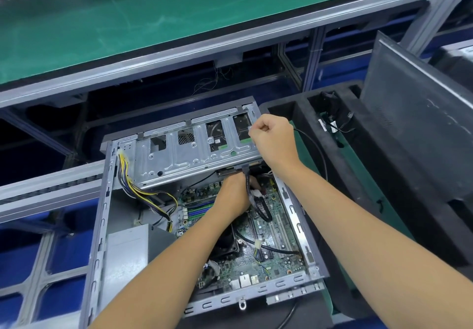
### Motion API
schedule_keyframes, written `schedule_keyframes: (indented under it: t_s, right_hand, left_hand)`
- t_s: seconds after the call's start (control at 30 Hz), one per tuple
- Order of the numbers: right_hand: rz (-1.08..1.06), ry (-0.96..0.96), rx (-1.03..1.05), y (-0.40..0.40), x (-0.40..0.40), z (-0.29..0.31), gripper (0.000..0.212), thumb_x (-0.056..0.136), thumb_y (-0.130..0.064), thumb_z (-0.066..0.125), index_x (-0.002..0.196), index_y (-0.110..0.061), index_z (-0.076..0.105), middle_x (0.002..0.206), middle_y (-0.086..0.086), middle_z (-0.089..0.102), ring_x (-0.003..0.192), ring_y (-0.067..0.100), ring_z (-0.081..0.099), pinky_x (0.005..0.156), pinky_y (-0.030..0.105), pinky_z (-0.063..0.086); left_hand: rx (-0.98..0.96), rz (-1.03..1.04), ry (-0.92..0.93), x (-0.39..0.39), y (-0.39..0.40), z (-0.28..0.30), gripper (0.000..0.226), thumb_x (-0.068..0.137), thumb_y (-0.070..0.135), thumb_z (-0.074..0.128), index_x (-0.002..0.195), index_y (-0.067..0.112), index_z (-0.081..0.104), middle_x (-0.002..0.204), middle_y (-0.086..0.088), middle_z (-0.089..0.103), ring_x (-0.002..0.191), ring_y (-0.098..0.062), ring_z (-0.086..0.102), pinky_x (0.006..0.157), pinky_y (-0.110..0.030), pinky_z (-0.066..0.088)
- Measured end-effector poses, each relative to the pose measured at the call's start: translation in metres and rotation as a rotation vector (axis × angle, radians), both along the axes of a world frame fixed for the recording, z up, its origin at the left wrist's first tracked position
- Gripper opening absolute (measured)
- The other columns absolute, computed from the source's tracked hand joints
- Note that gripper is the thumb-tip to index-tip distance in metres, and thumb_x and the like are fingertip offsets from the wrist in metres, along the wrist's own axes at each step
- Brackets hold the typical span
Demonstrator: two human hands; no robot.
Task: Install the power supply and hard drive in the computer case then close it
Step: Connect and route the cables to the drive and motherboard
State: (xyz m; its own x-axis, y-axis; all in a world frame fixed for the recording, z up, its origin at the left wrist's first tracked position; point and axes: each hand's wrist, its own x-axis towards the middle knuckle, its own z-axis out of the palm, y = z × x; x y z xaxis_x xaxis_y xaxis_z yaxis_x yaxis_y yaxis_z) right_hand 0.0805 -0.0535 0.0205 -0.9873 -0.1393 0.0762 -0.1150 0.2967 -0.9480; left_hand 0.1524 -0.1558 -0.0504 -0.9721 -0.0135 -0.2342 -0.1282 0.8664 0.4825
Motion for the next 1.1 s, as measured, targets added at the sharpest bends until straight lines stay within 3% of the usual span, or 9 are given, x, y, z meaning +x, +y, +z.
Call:
schedule_keyframes:
  t_s: [0.07,0.23,0.4,0.63,0.77,1.0,1.1]
  right_hand:
    - [-0.003,-0.002,0.006,0.000,0.000,0.000,0.017,0.084,0.002,0.057,0.068,-0.001,0.062,0.060,0.000,0.056,0.061,0.008,0.049,0.055,0.011,0.040]
    - [-0.004,-0.003,-0.011,0.000,0.000,0.001,0.015,0.085,0.002,0.057,0.071,0.003,0.062,0.062,0.005,0.056,0.062,0.011,0.049,0.054,0.007,0.040]
    - [-0.001,-0.019,-0.038,0.001,0.000,0.001,0.016,0.085,0.002,0.057,0.070,0.004,0.060,0.062,0.006,0.054,0.061,0.012,0.047,0.053,0.007,0.038]
    - [0.006,-0.038,-0.053,0.003,0.000,0.002,0.017,0.083,0.003,0.057,0.066,0.001,0.059,0.059,0.002,0.051,0.059,0.012,0.044,0.052,0.008,0.037]
    - [0.004,-0.024,-0.043,0.002,-0.001,0.002,0.016,0.083,0.004,0.056,0.067,0.004,0.059,0.058,0.002,0.050,0.058,0.011,0.043,0.052,0.009,0.037]
    - [0.003,-0.029,-0.045,0.003,-0.001,0.003,0.018,0.082,0.004,0.056,0.065,0.003,0.059,0.057,0.001,0.052,0.056,0.009,0.044,0.053,0.010,0.039]
    - [-0.002,-0.036,-0.056,0.003,-0.001,0.003,0.017,0.082,0.005,0.056,0.065,0.004,0.059,0.058,0.003,0.052,0.055,0.008,0.044,0.053,0.008,0.040]
  left_hand:
    - [-0.016,-0.008,-0.041,-0.002,-0.001,0.001,0.038,0.080,-0.003,0.053,0.103,0.021,0.073,0.107,-0.005,0.070,0.099,-0.025,0.062,0.083,-0.033,0.051]
    - [-0.031,-0.102,-0.125,-0.005,-0.006,0.011,0.039,0.080,0.001,0.049,0.106,0.023,0.069,0.109,-0.004,0.066,0.097,-0.026,0.060,0.076,-0.032,0.049]
    - [0.003,-0.193,-0.187,-0.006,-0.013,0.017,0.034,0.084,0.006,0.053,0.110,0.025,0.066,0.117,0.003,0.064,0.107,-0.022,0.058,0.089,-0.037,0.049]
    - [0.073,-0.128,-0.205,-0.006,-0.018,0.020,0.028,0.088,0.010,0.055,0.105,0.028,0.070,0.118,0.011,0.065,0.112,-0.012,0.057,0.093,-0.020,0.042]
    - [0.173,-0.033,-0.156,-0.005,-0.012,0.016,0.027,0.088,0.006,0.056,0.100,0.022,0.073,0.113,0.007,0.068,0.108,-0.010,0.057,0.087,-0.011,0.037]
    - [0.183,-0.019,-0.168,-0.007,-0.015,0.012,0.028,0.087,0.003,0.055,0.095,0.023,0.074,0.102,0.012,0.066,0.093,-0.001,0.052,0.072,0.000,0.031]
    - [0.187,-0.008,-0.173,-0.007,-0.014,0.011,0.024,0.088,0.007,0.058,0.087,0.027,0.071,0.101,0.012,0.066,0.093,-0.003,0.054,0.073,-0.005,0.032]
